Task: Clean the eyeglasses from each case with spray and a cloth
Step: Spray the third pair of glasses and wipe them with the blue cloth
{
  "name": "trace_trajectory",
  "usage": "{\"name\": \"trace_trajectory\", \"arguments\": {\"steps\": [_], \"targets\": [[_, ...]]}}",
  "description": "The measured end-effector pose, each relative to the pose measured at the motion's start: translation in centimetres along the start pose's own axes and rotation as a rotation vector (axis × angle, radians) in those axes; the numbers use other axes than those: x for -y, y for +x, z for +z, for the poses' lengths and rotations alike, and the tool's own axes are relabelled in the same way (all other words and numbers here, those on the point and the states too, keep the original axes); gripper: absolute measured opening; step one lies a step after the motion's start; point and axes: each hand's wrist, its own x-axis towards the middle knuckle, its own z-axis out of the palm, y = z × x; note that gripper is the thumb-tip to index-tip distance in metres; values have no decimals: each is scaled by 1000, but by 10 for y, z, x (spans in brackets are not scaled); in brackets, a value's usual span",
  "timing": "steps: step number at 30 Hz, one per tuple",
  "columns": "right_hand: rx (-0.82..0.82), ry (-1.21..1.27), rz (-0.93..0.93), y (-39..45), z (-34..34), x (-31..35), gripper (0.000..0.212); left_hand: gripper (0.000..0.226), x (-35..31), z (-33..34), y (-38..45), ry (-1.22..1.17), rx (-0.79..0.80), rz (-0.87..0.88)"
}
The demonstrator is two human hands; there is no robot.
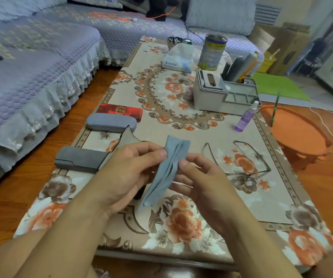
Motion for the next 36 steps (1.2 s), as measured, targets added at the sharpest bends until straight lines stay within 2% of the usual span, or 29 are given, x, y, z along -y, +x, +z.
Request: {"name": "trace_trajectory", "arguments": {"steps": [3, 6, 12, 15, 17, 20, 22, 24, 25, 26, 29, 31, 34, 36], "targets": [[-30, -6, 8, 1, 1, -3, 32, 8, -2, -3, 1, 30, -7, 11], [-150, -12, -25, 1, 2, -7, 22, 8, -1, -1, 0, 23, 3, 2], [-47, -51, -32, -4, 1, -10, 29, 12, 2, 0, 1, 8, 5, -35], [9, -40, -26, -6, 0, -9, 26, 10, 1, 1, 1, -52, -7, -46], [-5, -33, -33, -7, -1, -7, 21, 9, 2, 2, 2, -83, -32, -55], [-113, -24, -58, -6, -2, -4, 18, 9, 3, 3, 5, -85, -94, -90], [-176, -72, -104, -6, -3, -2, 19, 12, 9, 4, 7, 18, -207, -81], [-239, -162, -139, -7, -4, 0, 19, 7, 16, 6, 8, 330, -382, -8], [-270, -207, -147, -6, -4, 1, 20, 8, 19, 8, 7, 415, -419, 28], [-291, -246, -152, -6, -4, 2, 23, 7, 21, 12, 5, 403, -392, 43], [-312, -340, -187, -7, -2, 2, 32, 10, 24, 26, -1, 157, -131, -27], [-308, -454, -228, -8, -2, 2, 33, 15, 27, 32, -4, 148, -33, -50], [-238, -588, -213, -11, -1, 5, 31, 11, 31, 31, -2, 202, -63, -35], [-150, -571, -142, -11, -5, 7, 31, 13, 30, 27, -2, 171, -83, -76]]}}
